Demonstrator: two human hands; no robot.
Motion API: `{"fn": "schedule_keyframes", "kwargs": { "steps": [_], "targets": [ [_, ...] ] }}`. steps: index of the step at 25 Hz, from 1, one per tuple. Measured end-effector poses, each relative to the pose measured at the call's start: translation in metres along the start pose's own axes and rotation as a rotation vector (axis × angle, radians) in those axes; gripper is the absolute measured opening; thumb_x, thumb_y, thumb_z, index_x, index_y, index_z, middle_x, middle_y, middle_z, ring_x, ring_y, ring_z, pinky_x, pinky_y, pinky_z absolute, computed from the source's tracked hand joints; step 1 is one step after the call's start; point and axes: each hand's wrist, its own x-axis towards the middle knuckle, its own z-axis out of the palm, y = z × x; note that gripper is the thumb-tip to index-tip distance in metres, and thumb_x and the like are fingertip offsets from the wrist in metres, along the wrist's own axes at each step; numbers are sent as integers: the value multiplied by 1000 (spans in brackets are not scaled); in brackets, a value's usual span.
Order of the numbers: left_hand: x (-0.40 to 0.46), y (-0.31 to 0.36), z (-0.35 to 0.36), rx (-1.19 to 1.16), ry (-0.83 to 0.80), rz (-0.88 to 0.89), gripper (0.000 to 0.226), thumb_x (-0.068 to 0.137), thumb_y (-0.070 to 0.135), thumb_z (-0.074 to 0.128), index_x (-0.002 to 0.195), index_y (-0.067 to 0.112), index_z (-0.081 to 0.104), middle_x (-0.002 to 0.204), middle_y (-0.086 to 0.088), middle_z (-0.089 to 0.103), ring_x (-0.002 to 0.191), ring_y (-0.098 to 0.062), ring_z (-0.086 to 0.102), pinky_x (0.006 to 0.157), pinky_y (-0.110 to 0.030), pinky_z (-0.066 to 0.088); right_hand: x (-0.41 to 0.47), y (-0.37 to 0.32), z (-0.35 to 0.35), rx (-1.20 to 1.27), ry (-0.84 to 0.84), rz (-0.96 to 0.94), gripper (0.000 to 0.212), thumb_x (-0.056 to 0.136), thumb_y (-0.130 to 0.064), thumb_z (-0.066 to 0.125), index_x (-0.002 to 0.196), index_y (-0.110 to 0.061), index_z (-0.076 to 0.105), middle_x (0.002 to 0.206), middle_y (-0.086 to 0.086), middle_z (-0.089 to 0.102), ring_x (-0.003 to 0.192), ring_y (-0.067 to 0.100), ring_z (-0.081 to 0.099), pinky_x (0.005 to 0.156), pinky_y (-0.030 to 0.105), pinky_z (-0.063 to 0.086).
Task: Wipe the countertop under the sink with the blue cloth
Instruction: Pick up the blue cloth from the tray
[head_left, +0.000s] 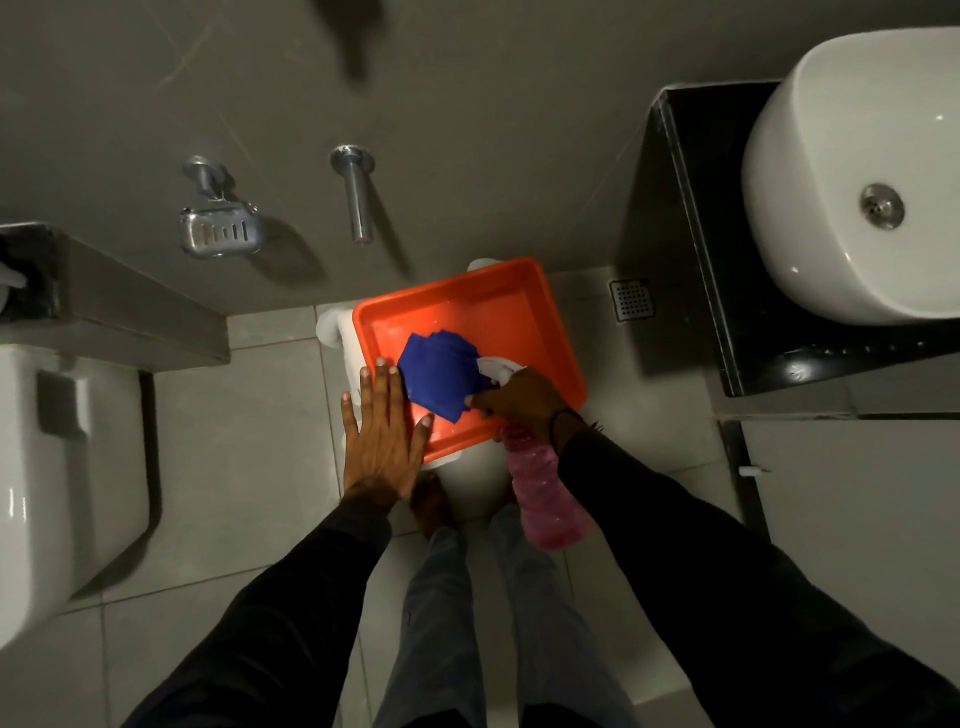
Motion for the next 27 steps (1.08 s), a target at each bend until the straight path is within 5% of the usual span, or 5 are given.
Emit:
{"fn": "schedule_keyframes", "kwargs": {
  "steps": [8, 13, 17, 24, 27],
  "targets": [
    [1, 1, 0, -4, -14, -5, 81, 101, 59, 27, 162, 17, -7, 173, -7, -2, 160, -32, 2, 126, -60, 8, -4, 5, 8, 20, 2, 113, 69, 81, -30, 79, 145, -23, 53, 144, 6, 59, 120, 36, 65, 103, 50, 54],
    [1, 4, -3, -6, -27, -15, 82, 101, 61, 25, 162, 18, -9, 173, -7, -4, 160, -31, 1, 126, -59, 8, -10, 11, -3, 163, -12, 159, 69, 80, -23, 79, 144, -22, 53, 124, 10, 70, 82, 31, 74, 82, 46, 64],
    [0, 4, -6, 23, -31, -12, 82, 101, 60, 24, 162, 16, -8, 172, -8, -3, 160, -33, 2, 126, -60, 12, -14, -12, -35, 284, 169, -41, 60, 86, -22, 76, 143, -19, 56, 134, 8, 66, 102, 21, 67, 96, 40, 56],
    [-1, 11, -9, 21, -60, -44, 82, 101, 59, 27, 162, 16, -8, 173, -6, -7, 160, -30, -1, 127, -60, 10, 2, -41, -67, 503, 669, -156, 16, 83, -37, 75, 72, -27, 69, 68, -9, 70, 59, -7, 63, 60, 9, 48],
    [-1, 10, -9, 32, -61, -48, 82, 101, 58, 28, 162, 15, -7, 172, -7, -6, 160, -30, -1, 127, -59, 9, 16, -35, -56, 371, 820, -379, 38, 88, -23, 75, 67, -52, 61, 56, -21, 59, 53, -10, 57, 56, 3, 43]
  ]
}}
